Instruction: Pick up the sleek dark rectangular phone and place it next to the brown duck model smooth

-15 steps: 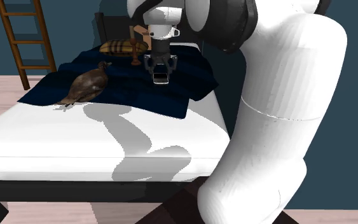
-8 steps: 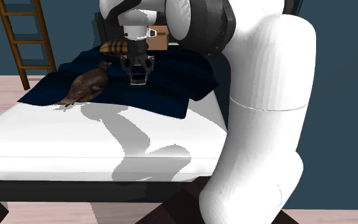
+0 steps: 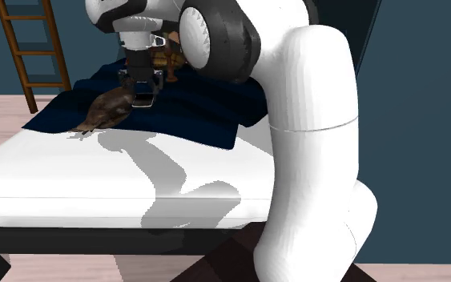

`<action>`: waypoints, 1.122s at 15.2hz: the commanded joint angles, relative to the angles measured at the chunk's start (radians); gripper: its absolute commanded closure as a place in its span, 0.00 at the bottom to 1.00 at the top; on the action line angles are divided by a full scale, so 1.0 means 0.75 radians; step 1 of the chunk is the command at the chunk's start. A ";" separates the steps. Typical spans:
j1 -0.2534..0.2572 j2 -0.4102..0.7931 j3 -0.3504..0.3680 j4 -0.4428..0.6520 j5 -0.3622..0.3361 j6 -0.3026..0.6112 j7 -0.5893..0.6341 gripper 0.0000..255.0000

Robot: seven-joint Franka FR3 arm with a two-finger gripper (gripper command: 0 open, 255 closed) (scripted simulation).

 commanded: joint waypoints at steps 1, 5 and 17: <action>0.032 0.088 0.017 0.120 -0.003 -0.029 0.053 1.00; 0.092 0.270 0.042 0.399 -0.013 -0.120 0.145 1.00; 0.167 0.539 0.061 0.713 -0.025 -0.159 0.240 1.00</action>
